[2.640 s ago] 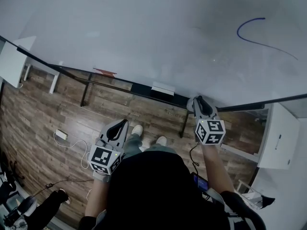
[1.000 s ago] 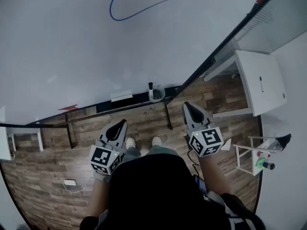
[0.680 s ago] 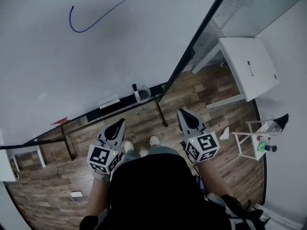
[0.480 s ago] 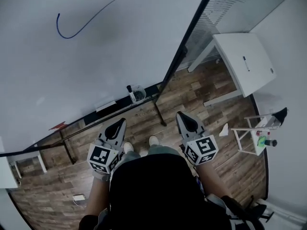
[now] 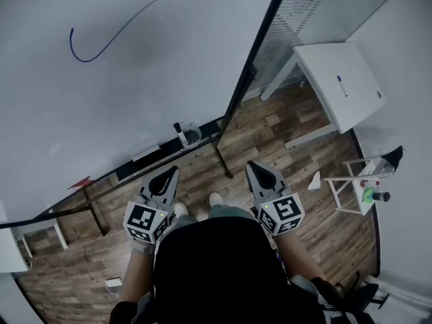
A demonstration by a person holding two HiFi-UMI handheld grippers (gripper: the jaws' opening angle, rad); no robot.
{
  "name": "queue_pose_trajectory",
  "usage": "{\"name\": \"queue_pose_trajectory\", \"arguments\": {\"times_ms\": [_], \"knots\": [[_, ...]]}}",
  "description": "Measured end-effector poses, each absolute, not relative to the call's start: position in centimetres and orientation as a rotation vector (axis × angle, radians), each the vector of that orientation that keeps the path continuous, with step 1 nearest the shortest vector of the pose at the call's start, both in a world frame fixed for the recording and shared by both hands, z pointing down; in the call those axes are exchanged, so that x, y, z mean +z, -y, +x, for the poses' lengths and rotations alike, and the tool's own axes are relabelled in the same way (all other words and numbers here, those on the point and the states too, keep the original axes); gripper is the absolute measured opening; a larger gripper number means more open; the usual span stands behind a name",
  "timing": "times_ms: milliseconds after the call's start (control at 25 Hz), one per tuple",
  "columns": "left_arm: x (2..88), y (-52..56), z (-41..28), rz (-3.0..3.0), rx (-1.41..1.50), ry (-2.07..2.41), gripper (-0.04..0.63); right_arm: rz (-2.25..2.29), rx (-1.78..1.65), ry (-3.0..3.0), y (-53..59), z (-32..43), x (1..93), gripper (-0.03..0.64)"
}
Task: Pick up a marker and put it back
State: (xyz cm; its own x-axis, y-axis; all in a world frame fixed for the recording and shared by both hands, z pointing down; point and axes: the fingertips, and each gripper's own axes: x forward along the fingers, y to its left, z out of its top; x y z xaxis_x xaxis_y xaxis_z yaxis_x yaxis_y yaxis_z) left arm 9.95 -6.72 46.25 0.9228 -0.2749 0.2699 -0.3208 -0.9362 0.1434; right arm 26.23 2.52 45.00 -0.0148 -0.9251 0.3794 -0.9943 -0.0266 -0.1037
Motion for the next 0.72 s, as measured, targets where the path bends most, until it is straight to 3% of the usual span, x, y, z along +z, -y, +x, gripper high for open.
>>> {"name": "queue_pose_trajectory", "arguments": {"times_ms": [720], "knots": [[46.2,6.5,8.7,2.901,0.377,0.491,0.018,2.041,0.530,2.072,-2.2,26.0,45.0,0.029]]}}
